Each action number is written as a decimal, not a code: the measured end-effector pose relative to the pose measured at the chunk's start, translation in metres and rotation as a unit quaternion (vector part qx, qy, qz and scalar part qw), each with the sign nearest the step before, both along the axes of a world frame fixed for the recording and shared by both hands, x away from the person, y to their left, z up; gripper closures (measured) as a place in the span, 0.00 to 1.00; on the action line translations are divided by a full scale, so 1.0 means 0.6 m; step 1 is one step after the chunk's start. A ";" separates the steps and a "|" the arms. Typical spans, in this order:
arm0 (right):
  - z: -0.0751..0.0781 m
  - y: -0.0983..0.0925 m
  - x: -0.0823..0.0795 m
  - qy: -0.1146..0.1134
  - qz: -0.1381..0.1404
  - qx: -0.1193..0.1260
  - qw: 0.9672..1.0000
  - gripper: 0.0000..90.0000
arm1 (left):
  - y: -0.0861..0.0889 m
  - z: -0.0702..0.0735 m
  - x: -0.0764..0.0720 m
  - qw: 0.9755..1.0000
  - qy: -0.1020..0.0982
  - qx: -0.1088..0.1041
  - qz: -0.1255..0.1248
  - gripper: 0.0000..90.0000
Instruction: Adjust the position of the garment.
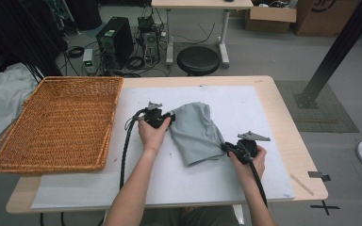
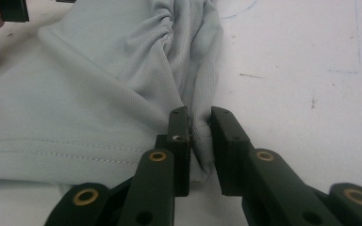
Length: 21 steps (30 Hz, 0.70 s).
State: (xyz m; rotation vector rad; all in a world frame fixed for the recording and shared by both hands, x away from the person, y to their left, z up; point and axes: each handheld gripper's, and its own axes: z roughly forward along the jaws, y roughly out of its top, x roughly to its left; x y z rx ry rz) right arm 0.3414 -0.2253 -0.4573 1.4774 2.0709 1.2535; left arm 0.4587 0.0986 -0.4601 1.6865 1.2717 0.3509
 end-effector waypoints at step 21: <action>0.016 0.019 -0.026 0.002 0.020 0.033 0.999 0.91 | 0.014 0.002 0.007 1.000 -0.001 -0.021 0.008 0.98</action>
